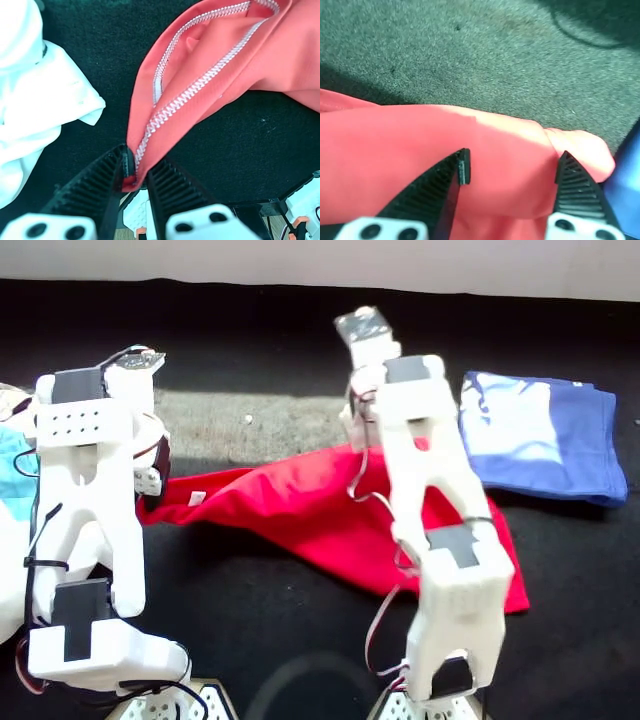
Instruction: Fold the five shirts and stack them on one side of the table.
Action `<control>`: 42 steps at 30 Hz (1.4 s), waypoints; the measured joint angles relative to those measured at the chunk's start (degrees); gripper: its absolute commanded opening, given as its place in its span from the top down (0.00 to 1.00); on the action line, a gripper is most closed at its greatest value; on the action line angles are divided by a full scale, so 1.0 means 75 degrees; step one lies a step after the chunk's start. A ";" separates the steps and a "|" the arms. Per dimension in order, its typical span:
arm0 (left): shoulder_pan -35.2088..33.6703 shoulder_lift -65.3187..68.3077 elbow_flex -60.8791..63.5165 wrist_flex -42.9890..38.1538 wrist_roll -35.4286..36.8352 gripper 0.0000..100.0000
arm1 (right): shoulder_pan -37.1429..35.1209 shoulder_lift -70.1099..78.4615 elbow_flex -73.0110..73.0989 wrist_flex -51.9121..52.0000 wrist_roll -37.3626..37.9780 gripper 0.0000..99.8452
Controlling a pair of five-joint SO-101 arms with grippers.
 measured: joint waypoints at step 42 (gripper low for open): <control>0.0164 0.0000 -0.4255 -0.1032 0.0434 0.99 | 0.1125 -0.0434 -0.7514 0.2544 0.0762 0.99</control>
